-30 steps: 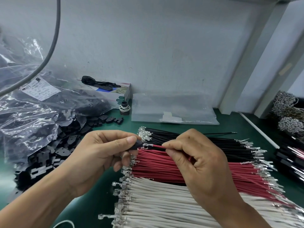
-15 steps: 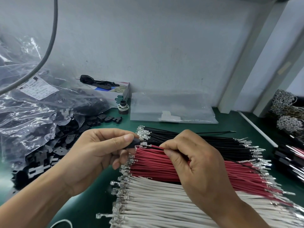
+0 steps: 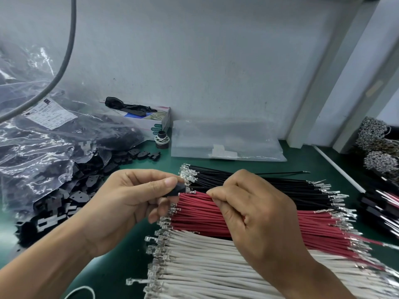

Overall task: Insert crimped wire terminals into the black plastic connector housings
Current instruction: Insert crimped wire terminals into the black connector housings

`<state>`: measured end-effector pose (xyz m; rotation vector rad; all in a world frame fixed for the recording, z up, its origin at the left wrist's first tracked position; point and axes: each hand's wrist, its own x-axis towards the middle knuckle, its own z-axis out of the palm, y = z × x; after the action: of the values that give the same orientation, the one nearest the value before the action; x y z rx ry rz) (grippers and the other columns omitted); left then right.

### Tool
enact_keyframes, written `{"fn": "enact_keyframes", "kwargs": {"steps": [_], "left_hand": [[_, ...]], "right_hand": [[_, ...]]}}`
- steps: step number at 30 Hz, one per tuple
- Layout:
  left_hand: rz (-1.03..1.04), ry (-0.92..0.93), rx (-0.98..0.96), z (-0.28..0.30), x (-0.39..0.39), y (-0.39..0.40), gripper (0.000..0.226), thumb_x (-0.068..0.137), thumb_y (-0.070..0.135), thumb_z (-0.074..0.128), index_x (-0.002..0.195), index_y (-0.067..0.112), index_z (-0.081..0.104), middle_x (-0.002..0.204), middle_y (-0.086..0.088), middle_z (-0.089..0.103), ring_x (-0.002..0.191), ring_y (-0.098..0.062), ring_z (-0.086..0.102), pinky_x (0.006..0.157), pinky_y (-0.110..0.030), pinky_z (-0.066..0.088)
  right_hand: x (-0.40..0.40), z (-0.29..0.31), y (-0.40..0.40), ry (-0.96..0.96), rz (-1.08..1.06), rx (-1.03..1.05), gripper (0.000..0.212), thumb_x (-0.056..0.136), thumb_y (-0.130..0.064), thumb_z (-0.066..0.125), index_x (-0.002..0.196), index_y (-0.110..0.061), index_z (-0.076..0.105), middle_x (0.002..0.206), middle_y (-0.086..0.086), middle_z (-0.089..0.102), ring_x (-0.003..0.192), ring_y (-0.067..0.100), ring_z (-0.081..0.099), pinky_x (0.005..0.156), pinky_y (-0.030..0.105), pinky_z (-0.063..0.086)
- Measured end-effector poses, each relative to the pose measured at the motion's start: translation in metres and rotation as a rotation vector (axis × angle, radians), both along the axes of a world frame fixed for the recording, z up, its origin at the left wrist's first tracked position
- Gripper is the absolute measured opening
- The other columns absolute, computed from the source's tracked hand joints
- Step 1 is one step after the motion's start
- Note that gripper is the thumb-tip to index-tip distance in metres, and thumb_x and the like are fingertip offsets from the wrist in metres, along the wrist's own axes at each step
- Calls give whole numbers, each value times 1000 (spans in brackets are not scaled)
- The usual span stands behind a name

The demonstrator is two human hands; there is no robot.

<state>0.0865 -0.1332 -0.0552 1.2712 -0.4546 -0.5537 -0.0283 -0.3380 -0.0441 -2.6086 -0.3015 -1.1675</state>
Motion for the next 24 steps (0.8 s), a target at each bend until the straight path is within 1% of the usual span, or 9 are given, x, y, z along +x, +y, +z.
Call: {"fn": "enact_keyframes", "kwargs": {"steps": [3,9,11,13,15,16,18,22,24], "left_hand": [[8,-9,32,-1,-1,0,47,65,31,88,97,-2,79,76,-19,69,54,-16,58,45,-20,44],[14,30,21,-2,-9,-8,51,64,35,88,100,-1,79,74,-18,68,55,-16,57,45,-22,45],[54,-87,63,-1,-11,-9,48,66,38,88,102,8,81,75,-17,71,57,-17,59,46,-22,47],[103,-304,133,0,-12,-9,39,69,33,94,104,21,82,81,-13,76,60,-15,61,50,-21,49],[140,-484,173,0,-12,-8,32,67,24,92,98,26,83,78,-7,76,58,-9,62,52,-17,50],[151,-533,183,0,-11,-8,27,67,22,88,94,26,84,74,-6,74,56,-8,61,52,-16,49],[134,-539,183,-1,-11,-8,19,70,21,85,89,25,84,66,-5,72,54,-9,62,52,-15,48],[66,-511,156,-1,-11,-7,17,72,24,84,88,19,84,61,-3,71,52,-10,60,51,-14,46],[52,-506,143,-1,-10,-6,17,73,23,84,89,18,85,62,-6,70,52,-13,60,50,-16,47]], "right_hand": [[0,0,-1,-27,-26,-126,10,88,-6,73,94,-13,75,84,-4,59,70,18,56,51,35,49],[1,-6,9,35,10,-26,10,96,-13,64,97,-15,74,87,-6,59,74,14,57,58,33,50],[2,-5,8,88,-2,45,11,96,-19,62,96,-19,73,88,-10,59,77,10,58,61,32,51],[2,-4,5,135,-4,141,13,95,-24,60,95,-23,73,89,-14,59,79,5,59,65,29,52],[2,-4,3,175,17,222,12,93,-27,60,92,-27,72,87,-18,58,81,4,60,69,24,50],[1,-4,2,189,23,233,10,93,-29,62,91,-28,71,86,-19,57,81,3,59,69,21,48],[0,-3,2,196,17,202,7,91,-32,64,87,-29,70,84,-20,55,78,2,57,66,19,46],[1,-3,4,166,54,192,9,91,-27,66,84,-23,71,82,-16,57,76,5,58,66,28,50],[2,-4,6,156,82,207,9,91,-25,67,84,-22,71,82,-15,58,75,6,58,66,28,49]]}}
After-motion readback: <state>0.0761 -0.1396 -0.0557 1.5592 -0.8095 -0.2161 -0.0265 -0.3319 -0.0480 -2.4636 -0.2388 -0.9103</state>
